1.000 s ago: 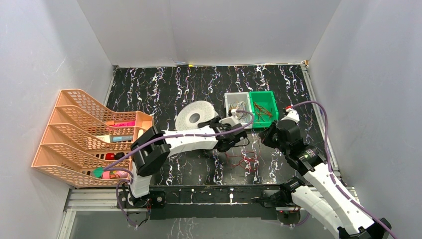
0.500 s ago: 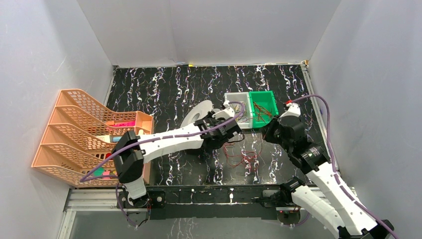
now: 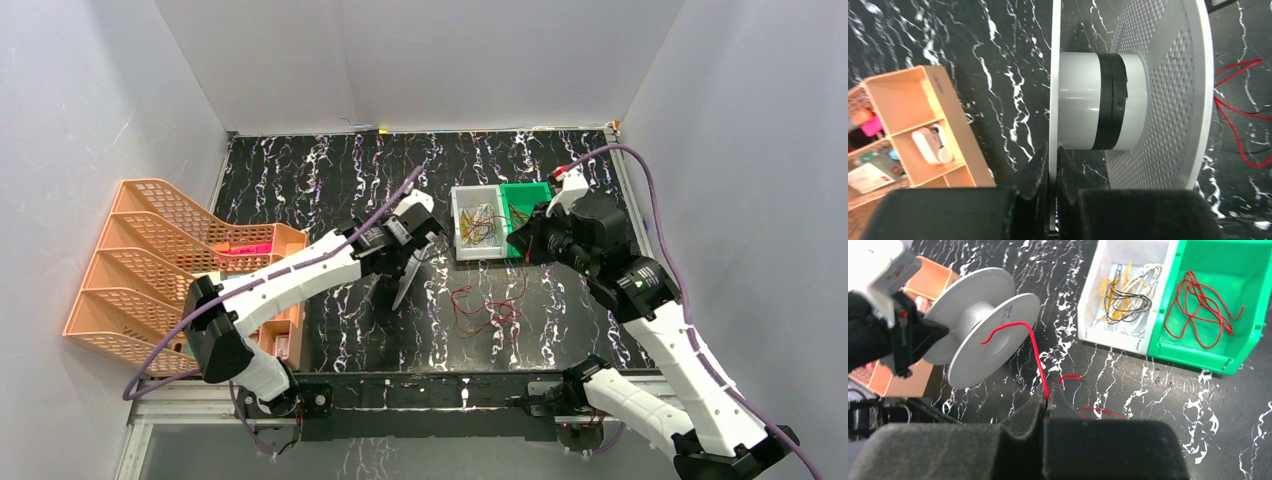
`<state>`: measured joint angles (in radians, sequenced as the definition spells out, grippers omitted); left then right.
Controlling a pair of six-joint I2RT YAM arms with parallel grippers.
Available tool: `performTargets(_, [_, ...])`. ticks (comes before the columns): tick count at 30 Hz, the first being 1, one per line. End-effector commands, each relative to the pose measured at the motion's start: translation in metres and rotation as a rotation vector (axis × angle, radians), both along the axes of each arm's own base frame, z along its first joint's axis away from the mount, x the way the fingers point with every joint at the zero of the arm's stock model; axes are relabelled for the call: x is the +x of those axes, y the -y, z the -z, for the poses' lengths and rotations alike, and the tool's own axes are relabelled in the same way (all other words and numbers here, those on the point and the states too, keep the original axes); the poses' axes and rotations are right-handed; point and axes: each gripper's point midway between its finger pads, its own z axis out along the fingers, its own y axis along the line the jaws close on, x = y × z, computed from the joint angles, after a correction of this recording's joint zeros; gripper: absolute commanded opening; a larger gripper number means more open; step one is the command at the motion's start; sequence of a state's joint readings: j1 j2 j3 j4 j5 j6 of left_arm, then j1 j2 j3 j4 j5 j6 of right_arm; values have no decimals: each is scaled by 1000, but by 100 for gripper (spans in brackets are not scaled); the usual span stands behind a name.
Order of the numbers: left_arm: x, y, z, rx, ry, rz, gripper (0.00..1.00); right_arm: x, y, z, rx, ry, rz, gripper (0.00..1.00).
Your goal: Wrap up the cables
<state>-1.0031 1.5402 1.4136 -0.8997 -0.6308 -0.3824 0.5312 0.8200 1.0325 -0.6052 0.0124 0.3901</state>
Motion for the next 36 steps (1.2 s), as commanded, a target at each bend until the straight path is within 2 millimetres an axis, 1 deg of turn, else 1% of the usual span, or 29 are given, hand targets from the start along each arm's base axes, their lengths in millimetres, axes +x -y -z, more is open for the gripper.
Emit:
performTargets(1, [-13,-2,-10,-203,-92,-36,0,-14,-17,-32,3,70,-185,0])
performTargets(3, [-17,2,-8,-251,-127,-37,0,-20,-27,-40,14,76,-264,0])
performTargets(6, [-21,7,-3,-271,-160,-24,0,-26,-39,-41,13,53,-362,0])
performTargets(9, [-23,10,5,-268,-191,-18,0,-25,-46,-40,11,29,-399,0])
performTargets(12, [-25,10,10,-264,-201,-17,0,-21,-51,-37,4,6,-420,0])
performTargets(17, [-26,9,16,-253,-213,-6,0,-19,-60,-25,-5,-44,-476,0])
performTargets(18, [-26,10,17,-252,-215,-2,2,-19,-63,-23,-2,-54,-488,0])
performTargets(21, [-27,10,18,-254,-214,24,11,-18,-67,-18,-1,-74,-510,0])
performTargets(23, [-27,10,17,-253,-211,30,14,-17,-68,-15,-1,-83,-515,0])
performTargets(28, [-28,12,17,-257,-219,46,18,-15,-70,-11,-2,-93,-518,0])
performTargets(36, [-27,11,10,-268,-201,53,25,-10,-71,-18,-14,-79,-521,0])
